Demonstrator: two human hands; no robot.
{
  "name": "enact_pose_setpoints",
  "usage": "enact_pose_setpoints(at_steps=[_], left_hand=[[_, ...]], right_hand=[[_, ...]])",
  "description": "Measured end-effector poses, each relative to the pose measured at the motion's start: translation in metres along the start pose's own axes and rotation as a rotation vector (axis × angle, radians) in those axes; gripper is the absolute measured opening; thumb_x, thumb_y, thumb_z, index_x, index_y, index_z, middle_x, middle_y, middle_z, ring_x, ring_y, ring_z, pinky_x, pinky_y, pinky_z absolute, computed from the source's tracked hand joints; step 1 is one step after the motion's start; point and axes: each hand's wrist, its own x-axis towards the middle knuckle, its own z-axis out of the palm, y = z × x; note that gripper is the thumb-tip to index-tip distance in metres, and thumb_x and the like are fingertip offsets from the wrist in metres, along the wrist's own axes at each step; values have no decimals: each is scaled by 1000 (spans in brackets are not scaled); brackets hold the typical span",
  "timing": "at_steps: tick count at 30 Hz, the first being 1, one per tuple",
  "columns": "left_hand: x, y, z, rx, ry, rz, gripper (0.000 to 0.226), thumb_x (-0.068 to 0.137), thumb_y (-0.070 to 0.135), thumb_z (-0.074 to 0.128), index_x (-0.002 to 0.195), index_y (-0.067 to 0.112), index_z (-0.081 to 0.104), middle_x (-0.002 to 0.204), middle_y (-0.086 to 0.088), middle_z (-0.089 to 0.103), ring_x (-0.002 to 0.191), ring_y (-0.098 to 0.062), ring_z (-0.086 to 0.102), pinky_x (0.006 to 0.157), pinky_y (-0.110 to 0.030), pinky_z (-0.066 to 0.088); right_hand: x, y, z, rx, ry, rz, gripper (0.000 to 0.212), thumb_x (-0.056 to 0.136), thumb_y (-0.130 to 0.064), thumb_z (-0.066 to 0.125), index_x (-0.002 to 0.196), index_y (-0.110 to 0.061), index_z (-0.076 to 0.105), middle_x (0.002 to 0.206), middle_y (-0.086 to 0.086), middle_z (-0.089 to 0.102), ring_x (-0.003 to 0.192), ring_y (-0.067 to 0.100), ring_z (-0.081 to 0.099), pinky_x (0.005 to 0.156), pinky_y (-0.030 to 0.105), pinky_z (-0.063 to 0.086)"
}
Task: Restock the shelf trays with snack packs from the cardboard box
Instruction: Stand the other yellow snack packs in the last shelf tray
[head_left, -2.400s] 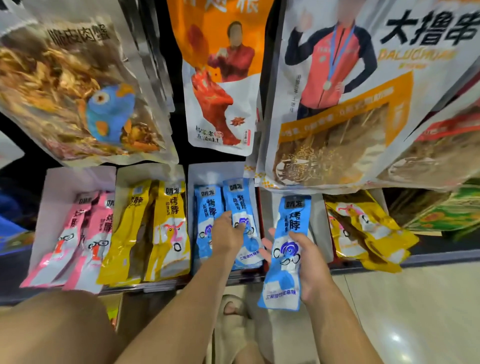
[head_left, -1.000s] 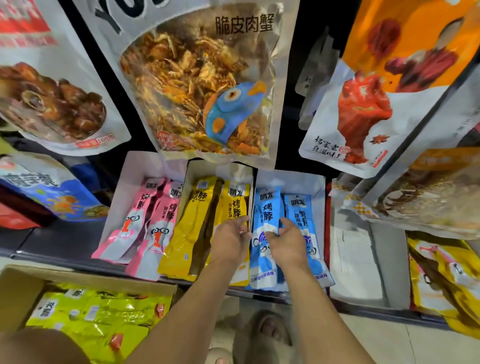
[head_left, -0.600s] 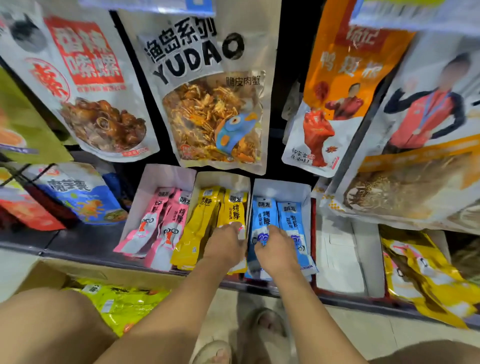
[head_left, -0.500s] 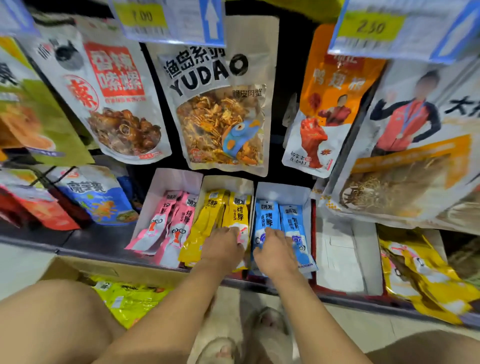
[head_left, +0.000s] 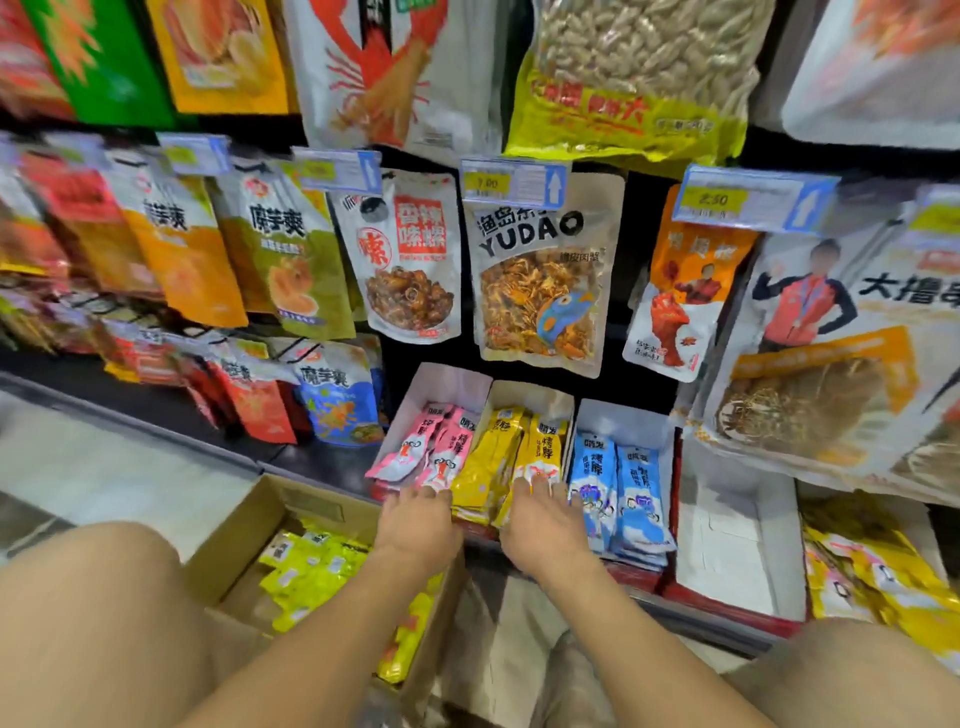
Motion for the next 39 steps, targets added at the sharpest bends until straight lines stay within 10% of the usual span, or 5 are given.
enact_pose_setpoints(at_steps=[13, 27, 39], left_hand=[[-50, -158, 48, -101, -205, -317, 55, 93, 45, 45, 143, 22, 41, 143, -4, 48, 135, -29, 40, 104, -45, 38], [-27, -222, 124, -252, -258, -399, 55, 96, 43, 43, 144, 18, 39, 141, -8, 48, 133, -31, 39, 102, -39, 38], [-18, -230, 168, -372, -171, -457, 51, 95, 43, 44, 142, 24, 42, 138, 1, 53, 123, -24, 48, 101, -35, 37]], right_hand=[[18, -121, 52, -127, -84, -284, 52, 92, -34, 54, 138, -13, 43, 139, 13, 50, 130, 37, 45, 105, 51, 38], [72, -197, 184, -210, -371, -439, 73, 97, -44, 49, 157, -13, 19, 156, 10, 33, 145, 35, 28, 114, 49, 31], [100, -241, 265, -254, -426, -368, 100, 80, -11, 75, 156, -13, 11, 157, 13, 25, 143, 33, 29, 109, 44, 40]])
